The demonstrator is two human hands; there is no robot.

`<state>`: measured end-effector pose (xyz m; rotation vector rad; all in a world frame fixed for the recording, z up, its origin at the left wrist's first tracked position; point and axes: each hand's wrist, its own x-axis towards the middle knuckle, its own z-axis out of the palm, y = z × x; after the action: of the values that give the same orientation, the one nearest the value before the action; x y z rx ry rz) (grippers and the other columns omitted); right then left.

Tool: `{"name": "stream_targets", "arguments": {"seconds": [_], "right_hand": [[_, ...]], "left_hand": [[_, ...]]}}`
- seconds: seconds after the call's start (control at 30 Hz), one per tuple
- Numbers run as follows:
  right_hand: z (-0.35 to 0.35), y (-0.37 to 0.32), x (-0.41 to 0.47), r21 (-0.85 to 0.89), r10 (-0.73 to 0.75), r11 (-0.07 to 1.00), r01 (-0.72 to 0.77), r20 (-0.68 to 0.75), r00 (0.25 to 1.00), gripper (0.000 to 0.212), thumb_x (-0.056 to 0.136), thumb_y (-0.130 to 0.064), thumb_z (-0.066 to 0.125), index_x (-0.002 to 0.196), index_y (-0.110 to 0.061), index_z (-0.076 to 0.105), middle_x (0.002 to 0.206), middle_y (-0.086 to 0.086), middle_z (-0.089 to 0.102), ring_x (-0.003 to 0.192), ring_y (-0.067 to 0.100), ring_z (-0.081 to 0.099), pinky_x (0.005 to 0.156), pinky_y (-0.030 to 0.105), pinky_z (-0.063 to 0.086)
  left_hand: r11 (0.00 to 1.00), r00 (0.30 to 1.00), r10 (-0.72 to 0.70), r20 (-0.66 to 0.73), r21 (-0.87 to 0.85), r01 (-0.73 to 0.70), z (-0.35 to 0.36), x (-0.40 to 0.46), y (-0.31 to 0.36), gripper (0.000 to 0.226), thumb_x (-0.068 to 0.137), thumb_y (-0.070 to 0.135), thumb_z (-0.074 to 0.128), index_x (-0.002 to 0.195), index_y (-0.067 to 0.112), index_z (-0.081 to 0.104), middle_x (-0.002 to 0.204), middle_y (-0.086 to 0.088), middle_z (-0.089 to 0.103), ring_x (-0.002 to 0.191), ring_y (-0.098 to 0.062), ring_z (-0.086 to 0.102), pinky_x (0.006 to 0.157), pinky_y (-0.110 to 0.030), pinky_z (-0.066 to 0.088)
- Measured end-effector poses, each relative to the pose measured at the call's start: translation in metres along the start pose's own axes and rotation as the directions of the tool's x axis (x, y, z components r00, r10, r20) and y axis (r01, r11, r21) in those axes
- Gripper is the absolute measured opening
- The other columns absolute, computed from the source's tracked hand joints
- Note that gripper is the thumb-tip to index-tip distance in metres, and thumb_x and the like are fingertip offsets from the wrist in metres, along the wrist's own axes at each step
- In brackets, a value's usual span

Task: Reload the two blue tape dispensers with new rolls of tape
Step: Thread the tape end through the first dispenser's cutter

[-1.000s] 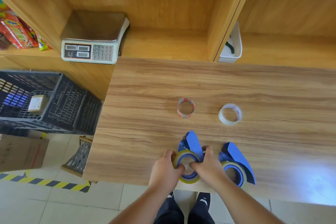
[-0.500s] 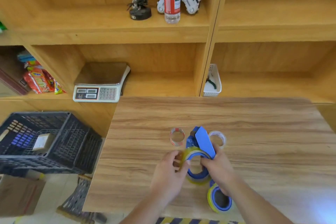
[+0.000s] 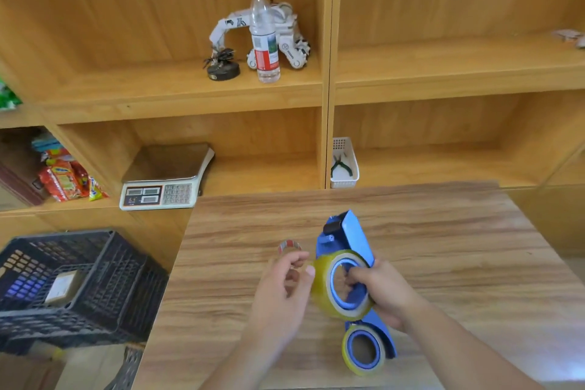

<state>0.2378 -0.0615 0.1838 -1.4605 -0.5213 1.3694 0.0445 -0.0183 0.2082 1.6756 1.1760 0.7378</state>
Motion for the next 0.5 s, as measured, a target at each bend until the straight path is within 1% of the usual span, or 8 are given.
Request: {"name": "stream_targets", "arguments": {"seconds": [0.03,0.1,0.2,0.27,0.33,0.37,0.43,0.5], "right_hand": [[-0.002,0.001,-0.003,0.008,0.029,1.0,-0.029,0.044,0.999,0.036,0.058,-0.001,0.063,0.093,-0.002,0.054,0.073,0.017,0.051,0.061,0.026,0.049,0.059,0.036,0.045],[-0.006,0.0,-0.01,-0.008,0.07,0.998,-0.069,0.149,0.986,0.026,0.059,0.002,0.062,0.085,-0.001,0.057,0.074,0.019,0.051,0.059,0.027,0.049,0.059,0.036,0.046],[-0.009,-0.003,-0.023,-0.027,0.105,0.994,-0.102,0.282,0.954,0.014,0.063,0.007,0.058,0.075,0.0,0.062,0.068,0.016,0.056,0.058,0.026,0.052,0.059,0.032,0.048],[-0.011,-0.004,-0.029,-0.026,0.112,0.994,-0.11,0.352,0.929,0.015,0.067,0.009,0.055,0.078,0.001,0.061,0.067,0.016,0.058,0.059,0.026,0.053,0.059,0.03,0.048],[-0.011,-0.003,-0.036,-0.024,0.123,0.992,-0.124,0.403,0.907,0.016,0.068,0.009,0.054,0.08,0.0,0.061,0.067,0.016,0.058,0.059,0.025,0.053,0.06,0.03,0.047],[-0.011,-0.001,-0.037,-0.024,0.131,0.991,-0.133,0.415,0.9,0.014,0.068,0.008,0.054,0.077,0.001,0.061,0.066,0.016,0.059,0.058,0.025,0.054,0.06,0.029,0.048],[-0.014,0.003,-0.04,-0.026,0.158,0.986,-0.163,0.428,0.89,0.014,0.066,0.007,0.054,0.075,0.001,0.063,0.066,0.015,0.061,0.057,0.025,0.056,0.058,0.027,0.049],[-0.018,0.009,-0.039,-0.03,0.193,0.979,-0.201,0.442,0.876,0.019,0.064,0.006,0.056,0.081,0.003,0.065,0.075,0.02,0.06,0.063,0.028,0.057,0.062,0.029,0.05]], "left_hand": [[0.997,0.997,0.054,0.058,0.056,-0.058,-0.007,0.003,0.002,0.021,0.096,0.027,0.068,0.114,0.038,0.069,0.112,0.01,0.061,0.086,-0.011,0.062,0.078,-0.015,0.051],[0.973,0.97,0.135,0.201,0.158,-0.168,-0.019,0.01,0.01,0.024,0.097,0.027,0.068,0.117,0.039,0.071,0.112,0.013,0.058,0.085,-0.016,0.061,0.074,-0.016,0.048],[0.932,0.92,0.179,0.348,0.241,-0.272,-0.031,0.012,0.022,0.02,0.097,0.028,0.068,0.113,0.037,0.075,0.109,0.017,0.062,0.092,-0.011,0.062,0.074,-0.009,0.04],[0.883,0.885,0.224,0.409,0.299,-0.362,-0.036,0.01,0.028,0.017,0.096,0.03,0.067,0.109,0.036,0.077,0.105,0.019,0.066,0.094,-0.008,0.063,0.075,-0.011,0.042],[0.829,0.852,0.265,0.451,0.344,-0.44,-0.038,0.004,0.034,0.017,0.097,0.032,0.062,0.106,0.036,0.076,0.1,0.019,0.069,0.09,-0.008,0.065,0.074,-0.018,0.049],[0.811,0.846,0.277,0.456,0.361,-0.46,-0.038,0.002,0.037,0.018,0.096,0.033,0.06,0.104,0.036,0.075,0.099,0.018,0.069,0.087,-0.008,0.065,0.071,-0.019,0.049],[0.788,0.839,0.287,0.463,0.383,-0.482,-0.037,-0.004,0.041,0.019,0.095,0.035,0.058,0.102,0.035,0.075,0.096,0.017,0.07,0.083,-0.005,0.064,0.066,-0.013,0.044],[0.761,0.821,0.27,0.503,0.411,-0.502,-0.037,-0.008,0.047,0.019,0.095,0.036,0.059,0.103,0.035,0.076,0.095,0.018,0.071,0.082,0.004,0.061,0.068,-0.009,0.041]]}}
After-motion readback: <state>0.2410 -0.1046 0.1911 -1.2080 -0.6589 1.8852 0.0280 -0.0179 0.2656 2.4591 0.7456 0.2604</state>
